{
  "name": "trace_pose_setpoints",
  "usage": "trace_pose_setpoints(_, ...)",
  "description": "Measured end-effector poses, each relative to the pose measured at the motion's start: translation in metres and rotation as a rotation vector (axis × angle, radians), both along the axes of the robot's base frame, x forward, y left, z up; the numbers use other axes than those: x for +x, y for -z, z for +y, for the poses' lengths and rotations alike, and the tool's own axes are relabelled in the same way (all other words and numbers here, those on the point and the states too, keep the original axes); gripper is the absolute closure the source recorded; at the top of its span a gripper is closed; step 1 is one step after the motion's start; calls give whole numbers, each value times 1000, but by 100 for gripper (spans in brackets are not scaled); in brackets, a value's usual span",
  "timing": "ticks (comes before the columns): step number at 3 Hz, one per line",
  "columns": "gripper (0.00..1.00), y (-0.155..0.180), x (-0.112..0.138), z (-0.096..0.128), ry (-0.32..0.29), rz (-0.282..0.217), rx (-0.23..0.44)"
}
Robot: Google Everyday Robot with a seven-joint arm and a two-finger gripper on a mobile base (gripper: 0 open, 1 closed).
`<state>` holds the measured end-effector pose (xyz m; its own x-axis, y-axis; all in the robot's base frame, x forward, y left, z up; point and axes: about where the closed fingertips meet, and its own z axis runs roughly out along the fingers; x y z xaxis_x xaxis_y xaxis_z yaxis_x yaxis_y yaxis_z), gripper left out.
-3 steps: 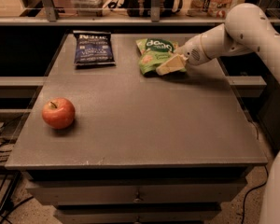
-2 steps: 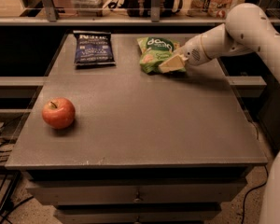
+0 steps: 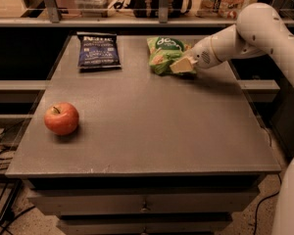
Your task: Move green rice chip bag near apple
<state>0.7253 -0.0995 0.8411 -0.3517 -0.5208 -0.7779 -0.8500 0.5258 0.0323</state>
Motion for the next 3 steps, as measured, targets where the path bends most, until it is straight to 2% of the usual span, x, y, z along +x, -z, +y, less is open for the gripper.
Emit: trace_pose_setpoints(3,100,-2,0,0,0,0,0)
